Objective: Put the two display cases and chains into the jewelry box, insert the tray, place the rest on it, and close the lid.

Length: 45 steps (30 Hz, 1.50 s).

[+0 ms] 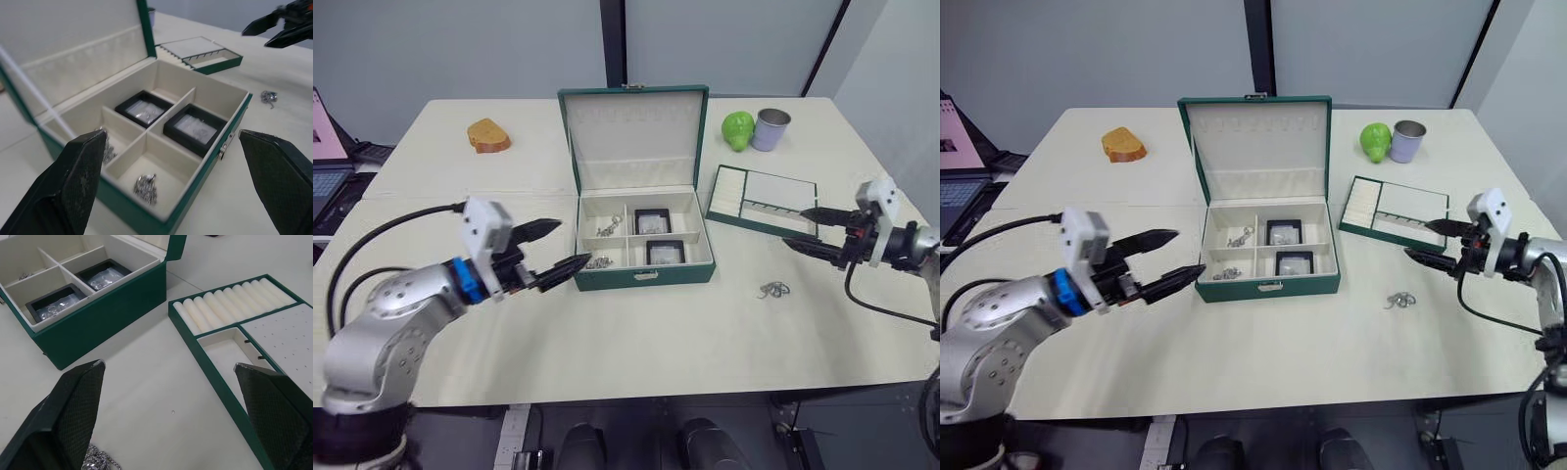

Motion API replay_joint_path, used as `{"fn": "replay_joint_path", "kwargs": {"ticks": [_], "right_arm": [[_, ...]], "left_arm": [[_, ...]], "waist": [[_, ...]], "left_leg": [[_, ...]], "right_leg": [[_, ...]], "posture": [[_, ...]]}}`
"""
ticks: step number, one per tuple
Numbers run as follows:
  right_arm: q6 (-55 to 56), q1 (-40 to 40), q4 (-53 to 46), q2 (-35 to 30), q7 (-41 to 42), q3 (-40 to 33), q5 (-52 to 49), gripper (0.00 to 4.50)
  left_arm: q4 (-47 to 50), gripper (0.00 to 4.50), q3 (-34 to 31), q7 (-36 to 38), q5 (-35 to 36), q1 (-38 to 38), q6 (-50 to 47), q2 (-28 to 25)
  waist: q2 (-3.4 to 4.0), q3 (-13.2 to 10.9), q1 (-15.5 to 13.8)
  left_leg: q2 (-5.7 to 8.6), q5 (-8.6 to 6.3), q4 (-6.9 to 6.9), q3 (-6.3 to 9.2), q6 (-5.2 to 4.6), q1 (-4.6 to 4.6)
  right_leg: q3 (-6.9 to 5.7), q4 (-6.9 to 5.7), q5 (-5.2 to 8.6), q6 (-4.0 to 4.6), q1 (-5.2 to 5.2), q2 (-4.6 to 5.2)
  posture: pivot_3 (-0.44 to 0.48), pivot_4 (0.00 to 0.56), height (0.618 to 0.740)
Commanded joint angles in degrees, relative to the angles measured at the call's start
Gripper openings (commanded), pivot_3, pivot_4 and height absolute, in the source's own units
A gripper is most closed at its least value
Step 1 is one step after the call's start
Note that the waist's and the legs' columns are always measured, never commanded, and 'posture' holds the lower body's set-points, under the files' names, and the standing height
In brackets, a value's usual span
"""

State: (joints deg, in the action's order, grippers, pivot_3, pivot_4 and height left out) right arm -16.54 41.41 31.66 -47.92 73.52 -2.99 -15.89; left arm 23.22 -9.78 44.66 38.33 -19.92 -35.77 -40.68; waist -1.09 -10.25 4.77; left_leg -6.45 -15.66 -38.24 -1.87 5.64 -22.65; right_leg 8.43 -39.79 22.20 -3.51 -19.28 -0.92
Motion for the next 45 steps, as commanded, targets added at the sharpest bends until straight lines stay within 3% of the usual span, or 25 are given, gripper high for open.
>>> {"fn": "replay_joint_path", "kwargs": {"ticks": [1, 7, 12, 20, 28, 31, 36, 45], "right_arm": [[6.6, 6.7, 9.9, 1.5, 2.3, 3.4, 4.7, 4.48], [17.4, 17.2, 29.1, 5.6, 1.8, 8.0, 12.4, 4.48], [22.0, 21.6, 37.8, 8.0, -1.0, 9.2, 17.0, 4.48], [24.0, 23.7, 42.5, 10.9, -5.4, 9.5, 21.9, 4.48], [24.5, 23.4, 43.7, 12.3, -8.3, 8.9, 23.5, 4.48], [24.3, 23.2, 44.0, 12.5, -8.8, 8.7, 23.9, 3.91], [24.3, 23.1, 44.1, 12.7, -9.6, 8.3, 24.2, 2.30], [24.0, 22.8, 44.1, 12.5, -10.3, 7.3, 23.8, 0.32]], "left_arm": [[-1.0, 4.50, 5.0, 1.0, -1.3, -5.1, 1.5, 2.4], [-4.5, 4.50, 13.9, 1.4, -6.6, -10.5, 5.2, 9.7], [-7.9, 4.50, 16.4, -0.2, -11.0, -12.2, 8.9, 13.6], [-7.7, 4.50, 17.4, -2.7, -13.2, -11.9, 9.3, 18.3], [-7.0, 4.50, 17.3, -3.4, -14.3, -11.1, 9.2, 18.8], [-6.7, 4.50, 17.2, -3.6, -14.5, -11.1, 9.0, 18.7], [-6.8, 4.50, 17.1, -3.8, -14.8, -11.3, 9.0, 18.7], [-7.8, 4.50, 16.9, -3.8, -15.0, -12.1, 10.2, 19.2]], "waist": [[0.00, 0.0, 0.2], [0.01, 0.0, 0.4], [0.02, 0.0, 0.4], [0.03, 0.0, 0.2], [0.03, 0.0, 0.2], [0.03, 0.0, 0.2], [0.03, 0.0, 0.2], [0.03, 0.0, 0.2]], "left_leg": [[0.00, 0.00, -0.02, 0.00, 0.00, 0.00], [-0.03, 0.00, -0.53, -0.05, -0.01, -0.18], [-0.06, 0.00, -0.56, -0.05, -0.01, -0.16], [-0.06, 0.00, -0.60, -0.04, -0.01, -0.18], [-0.06, 0.00, -0.60, -0.04, -0.01, -0.18], [-0.06, 0.00, -0.60, -0.03, -0.01, -0.18], [-0.06, 0.00, -0.60, -0.03, -0.01, -0.17], [-0.06, 0.00, -0.60, -0.03, -0.01, -0.17]], "right_leg": [[-0.01, 0.03, 0.00, 0.00, 0.00, 0.00], [-0.01, 0.12, 0.00, 0.00, 0.03, -0.01], [-0.06, 0.03, 0.00, 0.00, 0.05, -0.02], [-0.12, -0.09, 0.00, 0.00, 0.06, -0.01], [-0.12, -0.10, 0.00, -0.01, 0.07, -0.01], [-0.14, -0.10, 0.00, -0.01, 0.08, -0.01], [-0.14, -0.10, 0.00, -0.01, 0.09, -0.01], [-0.15, -0.10, 0.00, -0.01, 0.09, -0.01]], "posture": [[0.000, 0.150, 0.740], [0.000, 0.150, 0.740], [0.000, 0.150, 0.740], [0.000, 0.150, 0.740], [0.000, 0.150, 0.740], [0.000, 0.150, 0.740], [0.000, 0.150, 0.740], [0.000, 0.150, 0.740]]}}
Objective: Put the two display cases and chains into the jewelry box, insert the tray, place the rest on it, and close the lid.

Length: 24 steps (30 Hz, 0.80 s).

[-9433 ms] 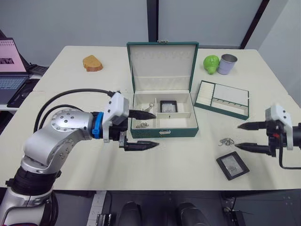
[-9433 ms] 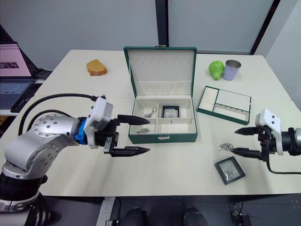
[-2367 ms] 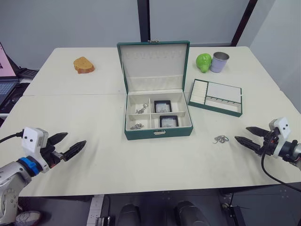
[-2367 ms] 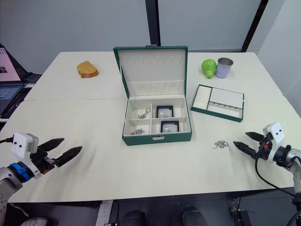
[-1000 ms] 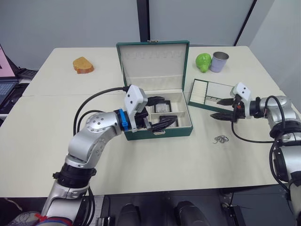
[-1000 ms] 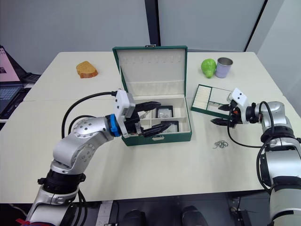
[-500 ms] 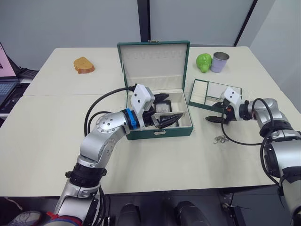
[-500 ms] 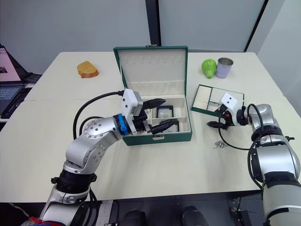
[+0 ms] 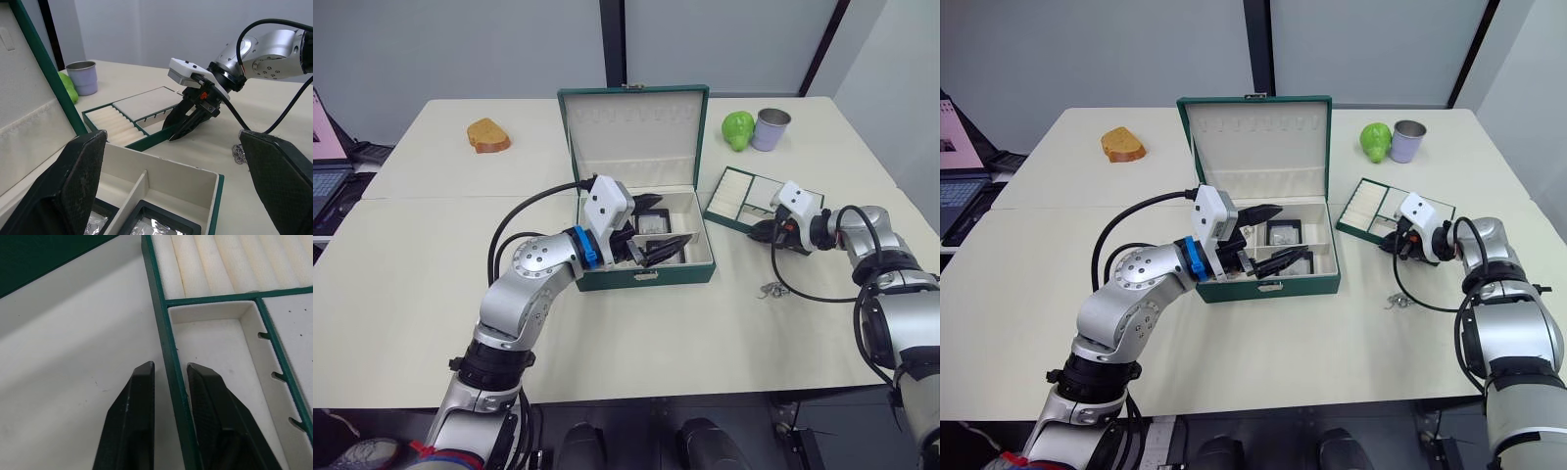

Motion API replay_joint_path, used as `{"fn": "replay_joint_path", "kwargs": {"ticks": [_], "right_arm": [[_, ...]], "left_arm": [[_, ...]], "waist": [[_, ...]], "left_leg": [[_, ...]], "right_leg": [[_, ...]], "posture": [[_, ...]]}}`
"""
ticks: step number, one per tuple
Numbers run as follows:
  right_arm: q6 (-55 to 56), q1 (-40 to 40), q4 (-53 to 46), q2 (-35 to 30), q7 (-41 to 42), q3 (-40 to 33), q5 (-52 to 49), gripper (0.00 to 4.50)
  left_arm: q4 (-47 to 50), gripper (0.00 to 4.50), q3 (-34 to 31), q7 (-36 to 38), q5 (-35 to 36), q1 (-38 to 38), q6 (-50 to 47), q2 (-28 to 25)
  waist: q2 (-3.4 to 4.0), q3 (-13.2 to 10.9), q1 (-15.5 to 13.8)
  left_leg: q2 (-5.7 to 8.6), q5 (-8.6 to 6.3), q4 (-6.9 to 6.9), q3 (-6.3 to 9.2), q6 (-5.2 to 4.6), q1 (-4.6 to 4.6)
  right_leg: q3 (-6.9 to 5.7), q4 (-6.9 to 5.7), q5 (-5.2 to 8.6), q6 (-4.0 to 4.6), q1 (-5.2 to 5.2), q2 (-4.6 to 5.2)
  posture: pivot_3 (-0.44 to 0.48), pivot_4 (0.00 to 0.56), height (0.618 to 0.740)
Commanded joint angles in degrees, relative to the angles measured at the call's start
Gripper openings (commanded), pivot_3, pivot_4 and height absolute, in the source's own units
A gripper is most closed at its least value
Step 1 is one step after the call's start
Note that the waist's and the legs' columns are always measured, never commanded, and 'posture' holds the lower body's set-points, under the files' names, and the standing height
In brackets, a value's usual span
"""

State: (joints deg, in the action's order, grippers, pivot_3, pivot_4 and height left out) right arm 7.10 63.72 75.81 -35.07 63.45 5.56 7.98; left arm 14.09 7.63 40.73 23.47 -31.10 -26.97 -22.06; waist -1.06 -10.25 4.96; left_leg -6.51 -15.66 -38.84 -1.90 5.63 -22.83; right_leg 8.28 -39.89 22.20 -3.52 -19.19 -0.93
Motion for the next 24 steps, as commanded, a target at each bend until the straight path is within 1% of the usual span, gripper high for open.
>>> {"fn": "replay_joint_path", "kwargs": {"ticks": [1, 2, 11, 15, 20, 24], "right_arm": [[0.4, 0.4, -0.1, -0.4, -0.2, -1.4, -0.2, 0.14], [0.4, 0.3, -0.1, -0.5, -0.2, -1.5, -0.3, 0.01], [0.0, 0.3, -0.2, -1.7, -1.3, -4.1, -1.3, 0.01], [0.3, 0.5, -0.7, -3.2, -0.3, -4.9, -1.6, 0.01], [2.0, 1.0, -2.9, -7.1, 4.6, -4.8, -1.3, 0.01], [0.6, 0.8, -7.5, -10.4, 13.4, -5.0, -3.0, 0.01]], "left_arm": [[1.2, 4.50, -0.5, 0.1, -0.2, -1.0, 1.6, 0.7], [1.1, 4.50, -0.5, 0.2, -0.2, -1.0, 1.8, 0.8], [0.3, 4.50, -0.1, 0.1, -0.9, -1.6, 3.5, 2.2], [0.3, 4.50, -0.2, 0.3, -0.9, -1.5, 3.7, 2.4], [2.5, 4.50, -1.4, 1.2, 0.1, 0.0, 3.8, 1.1], [4.8, 4.50, -3.4, 2.3, -0.1, 3.3, 4.7, -1.9]], "waist": [[0.00, 0.0, 0.0], [0.00, 0.0, 0.0], [0.00, 0.0, -0.1], [0.00, 0.0, -0.1], [0.04, 0.0, -0.2], [0.17, -0.1, -0.1]], "left_leg": [[0.00, 0.00, 0.00, 0.00, 0.00, 0.00], [0.00, 0.00, 0.00, 0.00, 0.00, 0.00], [0.00, 0.00, 0.00, -0.01, 0.00, -0.01], [0.01, 0.00, 0.01, -0.01, 0.00, -0.02], [0.02, 0.00, 0.01, -0.01, 0.00, -0.02], [0.01, 0.00, 0.03, -0.02, 0.00, -0.01]], "right_leg": [[0.00, 0.00, 0.00, 0.00, 0.00, 0.00], [-0.01, 0.00, 0.00, 0.00, 0.00, 0.00], [-0.01, 0.01, 0.00, 0.00, 0.01, 0.01], [0.00, 0.02, 0.00, 0.00, 0.01, 0.01], [0.00, 0.03, 0.00, 0.00, 0.01, 0.01], [0.02, 0.05, 0.00, 0.00, 0.00, 0.01]], "posture": [[0.000, 0.150, 0.740], [0.000, 0.150, 0.740], [0.000, 0.150, 0.740], [0.000, 0.150, 0.740], [0.000, 0.150, 0.740], [0.000, 0.150, 0.740]]}}
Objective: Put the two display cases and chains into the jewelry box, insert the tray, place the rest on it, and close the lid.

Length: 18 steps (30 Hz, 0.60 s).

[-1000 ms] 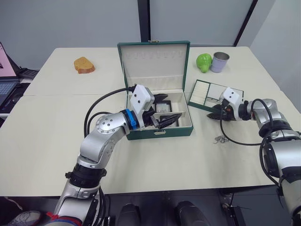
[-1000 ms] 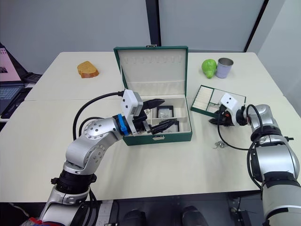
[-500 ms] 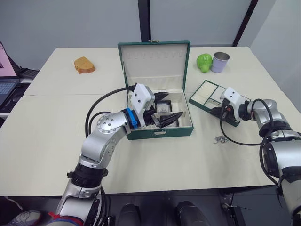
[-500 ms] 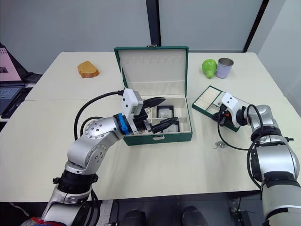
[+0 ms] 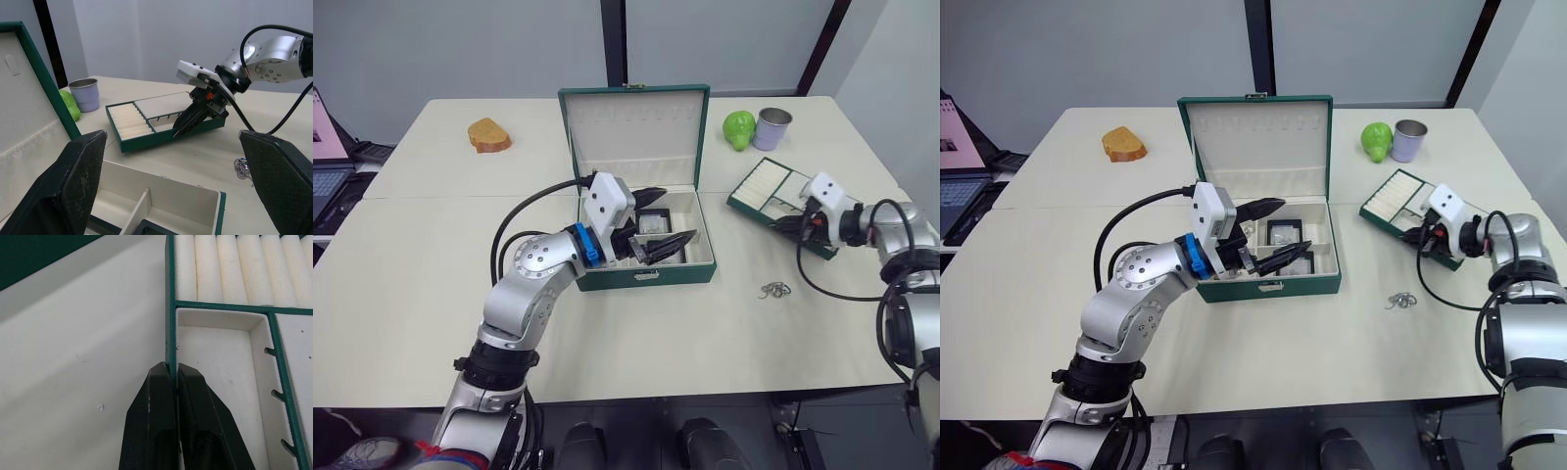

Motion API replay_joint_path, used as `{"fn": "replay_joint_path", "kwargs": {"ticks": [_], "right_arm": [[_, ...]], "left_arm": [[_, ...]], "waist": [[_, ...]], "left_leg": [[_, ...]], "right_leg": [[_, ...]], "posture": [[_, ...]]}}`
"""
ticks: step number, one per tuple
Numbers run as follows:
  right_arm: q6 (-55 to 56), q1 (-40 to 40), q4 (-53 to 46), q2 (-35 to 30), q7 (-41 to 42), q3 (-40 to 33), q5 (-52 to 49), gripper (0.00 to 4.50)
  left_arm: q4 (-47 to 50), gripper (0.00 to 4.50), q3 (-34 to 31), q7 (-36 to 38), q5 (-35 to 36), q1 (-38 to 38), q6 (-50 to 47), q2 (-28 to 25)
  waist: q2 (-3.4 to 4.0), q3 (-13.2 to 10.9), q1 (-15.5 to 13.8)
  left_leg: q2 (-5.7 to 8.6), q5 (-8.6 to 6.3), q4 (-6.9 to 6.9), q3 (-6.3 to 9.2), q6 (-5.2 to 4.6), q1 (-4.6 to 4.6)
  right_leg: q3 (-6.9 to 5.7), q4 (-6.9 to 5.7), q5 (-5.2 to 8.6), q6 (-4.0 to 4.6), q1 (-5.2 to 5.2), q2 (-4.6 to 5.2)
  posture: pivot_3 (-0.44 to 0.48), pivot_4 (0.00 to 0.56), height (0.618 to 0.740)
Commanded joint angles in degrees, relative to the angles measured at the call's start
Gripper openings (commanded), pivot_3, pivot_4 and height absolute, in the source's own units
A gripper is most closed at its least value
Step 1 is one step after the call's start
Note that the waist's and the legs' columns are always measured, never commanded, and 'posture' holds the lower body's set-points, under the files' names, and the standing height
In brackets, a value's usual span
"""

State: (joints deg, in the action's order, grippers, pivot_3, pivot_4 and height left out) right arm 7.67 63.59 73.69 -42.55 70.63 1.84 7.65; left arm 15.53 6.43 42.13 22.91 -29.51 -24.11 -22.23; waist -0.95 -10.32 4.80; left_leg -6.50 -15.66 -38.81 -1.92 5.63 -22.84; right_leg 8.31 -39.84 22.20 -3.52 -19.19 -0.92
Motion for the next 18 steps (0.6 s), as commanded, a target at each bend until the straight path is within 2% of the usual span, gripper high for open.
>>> {"fn": "replay_joint_path", "kwargs": {"ticks": [1, 4, 10, 14, 18], "right_arm": [[-0.8, 0.5, -7.3, -3.6, 8.2, -1.4, -3.3, 0.01], [-4.9, -2.4, -16.2, -5.8, 13.6, -1.9, -6.3, 0.01], [-23.1, -16.5, -49.3, -12.1, 19.7, -4.1, -15.4, 0.01], [-36.2, -23.9, -69.2, -16.0, 18.9, -5.8, -22.2, 0.01], [-45.5, -26.1, -82.0, -16.0, 15.4, -5.3, -27.6, 0.01]], "left_arm": [[3.9, 4.50, -2.7, 1.1, 0.5, 2.8, 2.2, -2.4], [6.0, 4.50, -4.3, 1.7, 1.2, 6.4, 2.5, -4.3], [11.3, 4.50, -9.1, 1.9, 2.9, 16.2, 2.6, -8.1], [14.3, 4.50, -13.3, 1.3, 3.6, 22.8, 3.1, -9.6], [17.8, 4.50, -16.4, -0.4, 4.7, 27.8, 3.1, -9.6]], "waist": [[0.10, -0.1, 0.1], [0.14, -0.1, 0.1], [0.18, -0.1, -0.3], [0.24, -0.1, -0.7], [0.24, -0.1, -0.9]], "left_leg": [[0.00, 0.00, 0.00, -0.01, 0.00, 0.01], [-0.03, 0.00, 0.02, -0.01, 0.00, 0.02], [-0.03, 0.00, 0.01, 0.03, 0.00, -0.04], [-0.02, -0.01, 0.08, 0.07, 0.00, -0.05], [-0.04, -0.01, 0.12, 0.12, -0.01, -0.02]], "right_leg": [[0.01, 0.00, 0.00, 0.00, 0.00, 0.00], [0.02, 0.00, 0.00, 0.00, -0.02, -0.01], [-0.01, 0.02, 0.00, 0.00, -0.03, 0.01], [-0.01, 0.00, 0.00, -0.01, -0.02, 0.03], [0.01, -0.01, 0.00, 0.00, -0.02, -0.01]], "posture": [[0.000, 0.150, 0.740], [0.000, 0.150, 0.740], [0.000, 0.150, 0.740], [0.000, 0.150, 0.740], [0.000, 0.150, 0.740]]}}
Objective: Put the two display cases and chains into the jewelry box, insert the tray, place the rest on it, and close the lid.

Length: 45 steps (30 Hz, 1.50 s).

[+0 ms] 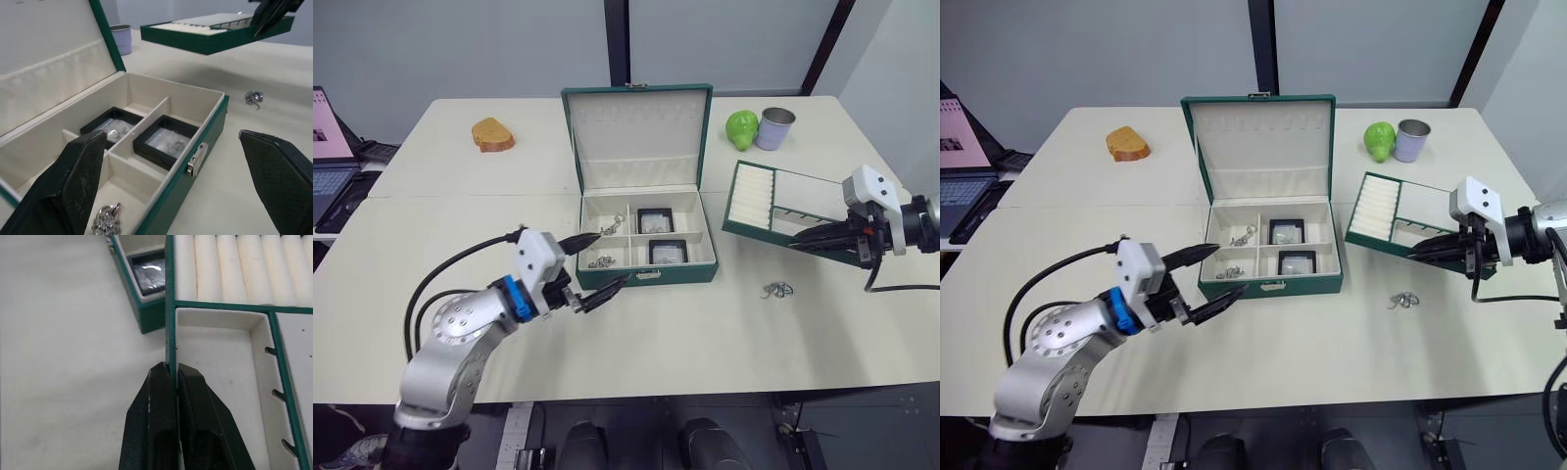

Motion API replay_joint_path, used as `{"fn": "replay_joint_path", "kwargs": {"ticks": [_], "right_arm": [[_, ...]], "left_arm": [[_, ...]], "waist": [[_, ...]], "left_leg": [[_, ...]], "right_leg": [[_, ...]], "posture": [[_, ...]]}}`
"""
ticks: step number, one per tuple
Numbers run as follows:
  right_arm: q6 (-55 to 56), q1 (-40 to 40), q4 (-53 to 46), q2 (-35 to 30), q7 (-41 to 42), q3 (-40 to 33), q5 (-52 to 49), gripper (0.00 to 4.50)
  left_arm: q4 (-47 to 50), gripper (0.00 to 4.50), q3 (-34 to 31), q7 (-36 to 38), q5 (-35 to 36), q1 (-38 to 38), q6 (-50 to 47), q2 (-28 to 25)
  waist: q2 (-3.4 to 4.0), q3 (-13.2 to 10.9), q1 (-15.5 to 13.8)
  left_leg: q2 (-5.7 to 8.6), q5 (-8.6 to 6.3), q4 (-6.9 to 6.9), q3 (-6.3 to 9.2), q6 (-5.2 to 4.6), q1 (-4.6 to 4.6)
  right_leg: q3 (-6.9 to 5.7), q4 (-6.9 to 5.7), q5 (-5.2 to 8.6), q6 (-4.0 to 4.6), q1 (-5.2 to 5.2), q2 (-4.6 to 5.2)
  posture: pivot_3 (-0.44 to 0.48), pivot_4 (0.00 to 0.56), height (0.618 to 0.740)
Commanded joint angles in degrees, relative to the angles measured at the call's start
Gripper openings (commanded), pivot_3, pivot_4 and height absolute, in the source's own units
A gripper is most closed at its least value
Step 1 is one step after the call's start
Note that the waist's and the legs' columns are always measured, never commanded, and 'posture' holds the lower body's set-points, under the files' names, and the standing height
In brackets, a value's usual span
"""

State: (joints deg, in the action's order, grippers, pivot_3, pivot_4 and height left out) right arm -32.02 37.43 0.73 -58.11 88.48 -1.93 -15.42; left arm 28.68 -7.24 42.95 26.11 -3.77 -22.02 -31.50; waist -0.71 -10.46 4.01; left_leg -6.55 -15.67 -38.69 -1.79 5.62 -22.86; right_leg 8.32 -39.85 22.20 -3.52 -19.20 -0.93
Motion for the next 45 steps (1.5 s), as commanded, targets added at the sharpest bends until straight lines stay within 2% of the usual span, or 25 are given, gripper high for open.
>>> {"fn": "replay_joint_path", "kwargs": {"ticks": [1, 4, 8, 14, 18, 33, 45], "right_arm": [[-6.9, -0.1, -10.7, -0.3, -3.5, -1.2, -5.2, 0.01], [-9.9, 1.7, -15.1, 2.2, -6.5, 2.2, -6.6, 0.01], [-8.6, 4.7, -16.1, 5.1, -8.8, 7.7, -5.0, 0.01], [-6.6, 13.6, -10.4, 14.2, -13.2, 18.6, 0.8, 0.01], [-6.7, 18.3, -5.8, 19.1, -15.7, 23.2, 4.2, 0.01], [-3.4, 20.9, 0.1, 25.0, -16.2, 28.6, 9.8, 0.01], [-3.9, 20.5, -0.8, 26.7, -16.4, 29.7, 10.9, 0.01]], "left_arm": [[5.5, 4.50, -3.1, -1.6, 1.7, 2.9, 0.9, -0.3], [8.6, 4.50, -4.5, -2.9, 2.5, 8.1, 1.0, 0.5], [11.8, 4.50, -4.7, -5.2, 2.1, 13.2, 2.2, 2.2], [15.2, 4.50, -4.5, -9.8, 0.4, 18.8, 4.5, 5.8], [16.5, 4.50, -4.1, -11.6, -0.3, 20.9, 5.2, 6.9], [18.5, 4.50, -4.0, -14.6, -0.2, 24.0, 6.2, 7.7], [18.4, 4.50, -4.5, -14.7, 0.2, 23.8, 6.1, 7.1]], "waist": [[0.00, 0.0, -0.2], [-0.01, 0.0, -0.6], [-0.03, 0.0, -0.7], [-0.05, 0.0, -0.7], [-0.05, 0.0, -0.7], [-0.06, 0.0, -0.6], [-0.06, 0.0, -0.6]], "left_leg": [[0.00, 0.00, -0.01, 0.01, 0.00, 0.00], [0.01, -0.01, -0.02, 0.00, 0.00, 0.00], [0.02, -0.01, -0.02, -0.02, -0.01, -0.01], [0.02, -0.01, -0.03, -0.02, -0.01, 0.00], [0.00, -0.01, -0.04, -0.03, -0.01, 0.01], [0.01, -0.01, -0.01, -0.09, -0.01, -0.02], [0.01, -0.01, 0.02, -0.10, -0.01, -0.02]], "right_leg": [[-0.01, 0.00, 0.00, 0.00, -0.01, 0.00], [0.00, 0.03, 0.00, 0.00, -0.02, 0.01], [0.07, 0.01, 0.00, 0.00, -0.09, 0.02], [0.08, 0.03, 0.00, 0.00, -0.12, 0.03], [0.08, -0.01, 0.00, 0.01, -0.18, 0.01], [0.16, -0.05, 0.00, 0.01, -0.35, 0.02], [0.18, -0.07, 0.00, 0.01, -0.39, 0.02]], "posture": [[0.000, 0.150, 0.740], [0.000, 0.150, 0.740], [0.000, 0.150, 0.740], [0.000, 0.150, 0.740], [0.000, 0.150, 0.740], [0.000, 0.150, 0.740], [0.000, 0.150, 0.740]]}}
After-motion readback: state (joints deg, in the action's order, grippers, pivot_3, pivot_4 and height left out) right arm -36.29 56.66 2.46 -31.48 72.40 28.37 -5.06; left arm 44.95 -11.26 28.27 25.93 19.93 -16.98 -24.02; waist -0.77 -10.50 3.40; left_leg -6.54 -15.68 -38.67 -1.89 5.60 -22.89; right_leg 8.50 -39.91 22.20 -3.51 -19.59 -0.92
